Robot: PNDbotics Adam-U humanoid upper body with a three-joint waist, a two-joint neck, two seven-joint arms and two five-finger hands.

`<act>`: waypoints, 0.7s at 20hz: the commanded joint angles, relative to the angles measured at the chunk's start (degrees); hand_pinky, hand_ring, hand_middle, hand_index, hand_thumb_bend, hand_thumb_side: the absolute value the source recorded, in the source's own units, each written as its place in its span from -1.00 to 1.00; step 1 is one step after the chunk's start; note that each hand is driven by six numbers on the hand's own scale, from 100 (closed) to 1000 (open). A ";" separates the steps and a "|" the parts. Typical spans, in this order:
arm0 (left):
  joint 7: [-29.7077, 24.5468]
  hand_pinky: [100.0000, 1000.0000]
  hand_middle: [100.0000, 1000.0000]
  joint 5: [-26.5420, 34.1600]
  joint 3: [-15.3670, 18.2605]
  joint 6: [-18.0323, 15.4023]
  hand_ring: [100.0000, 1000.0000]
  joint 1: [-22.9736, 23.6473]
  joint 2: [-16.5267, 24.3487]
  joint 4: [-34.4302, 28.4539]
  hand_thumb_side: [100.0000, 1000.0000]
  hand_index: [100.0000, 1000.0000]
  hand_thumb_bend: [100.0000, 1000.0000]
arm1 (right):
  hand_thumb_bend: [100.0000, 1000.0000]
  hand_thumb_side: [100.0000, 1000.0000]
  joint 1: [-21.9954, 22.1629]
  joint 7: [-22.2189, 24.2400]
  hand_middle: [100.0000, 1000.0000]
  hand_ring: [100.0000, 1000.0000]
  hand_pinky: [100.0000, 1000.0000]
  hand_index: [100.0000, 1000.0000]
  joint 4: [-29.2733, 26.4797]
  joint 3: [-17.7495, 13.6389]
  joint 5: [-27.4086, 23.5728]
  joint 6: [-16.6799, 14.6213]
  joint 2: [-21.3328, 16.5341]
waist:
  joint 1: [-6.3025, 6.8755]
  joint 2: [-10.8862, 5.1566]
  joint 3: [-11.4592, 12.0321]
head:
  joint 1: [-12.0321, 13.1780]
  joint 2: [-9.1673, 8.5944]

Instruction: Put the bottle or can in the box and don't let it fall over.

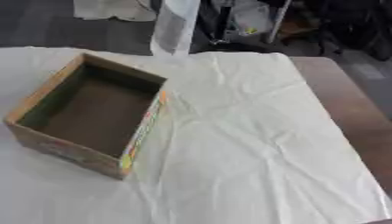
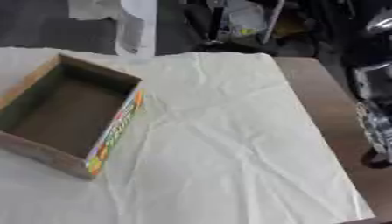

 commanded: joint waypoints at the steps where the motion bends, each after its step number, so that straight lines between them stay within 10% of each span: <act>1: -0.14 0.34 0.63 0.08 0.17 0.20 0.60 -0.87 2.16 -0.85 0.56 0.55 -0.35 | -1.00 -1.00 -2.17 0.04 -0.45 -0.58 -0.15 -0.24 0.31 -0.45 -0.54 0.90 0.23 | 0.20 -1.46 0.24 | -0.30 -0.25; 14: -0.43 0.34 0.62 0.58 -0.16 0.46 0.60 -1.84 1.93 -0.85 0.56 0.55 -0.35 | -1.00 -1.00 -4.23 0.59 -0.46 -0.59 -0.16 -0.24 2.89 1.30 1.51 3.07 4.89 | -0.13 -1.39 1.23 | -0.90 -0.69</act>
